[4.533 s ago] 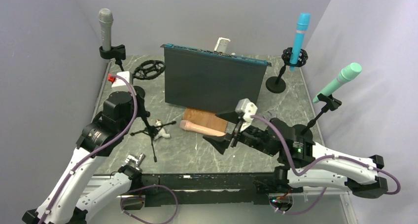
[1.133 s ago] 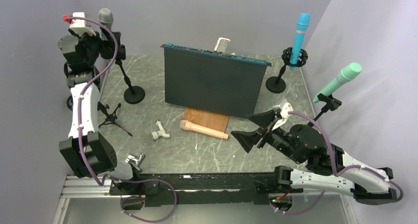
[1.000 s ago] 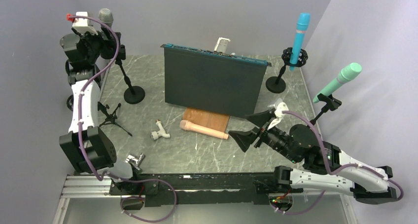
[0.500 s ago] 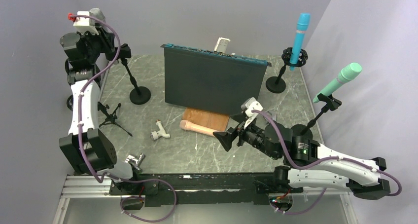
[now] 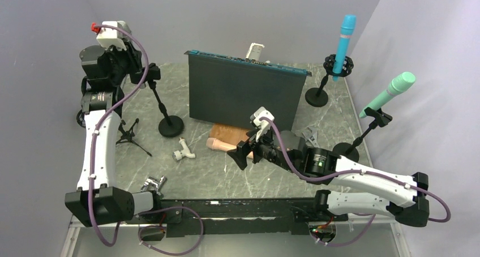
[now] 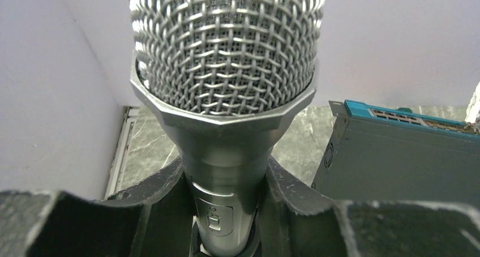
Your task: Remove the microphone from the stand
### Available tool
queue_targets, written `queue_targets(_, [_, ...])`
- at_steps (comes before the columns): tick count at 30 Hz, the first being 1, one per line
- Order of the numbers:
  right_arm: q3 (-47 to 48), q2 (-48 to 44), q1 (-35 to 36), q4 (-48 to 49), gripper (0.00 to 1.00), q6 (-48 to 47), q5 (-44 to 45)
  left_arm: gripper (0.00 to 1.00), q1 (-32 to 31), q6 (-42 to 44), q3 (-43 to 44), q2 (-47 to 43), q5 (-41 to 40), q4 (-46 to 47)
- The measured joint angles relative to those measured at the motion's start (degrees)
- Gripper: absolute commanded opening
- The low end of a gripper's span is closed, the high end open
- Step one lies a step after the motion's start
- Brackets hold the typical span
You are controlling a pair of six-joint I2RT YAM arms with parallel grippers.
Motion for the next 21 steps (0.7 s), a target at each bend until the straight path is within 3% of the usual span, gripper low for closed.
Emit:
queue_targets(11, [1.7,4.9,-1.0,3.5,1.0,3.0,-5.7,0.0,-6.0,6.7,-3.1,-7.4,-7.8,-5.2])
queue_targets(21, [3.6,9.6,-4.0,5.2,1.0,1.3,-10.8,0.0,-6.3,8.7,-9.8,-14.0,-2.3,-3.3])
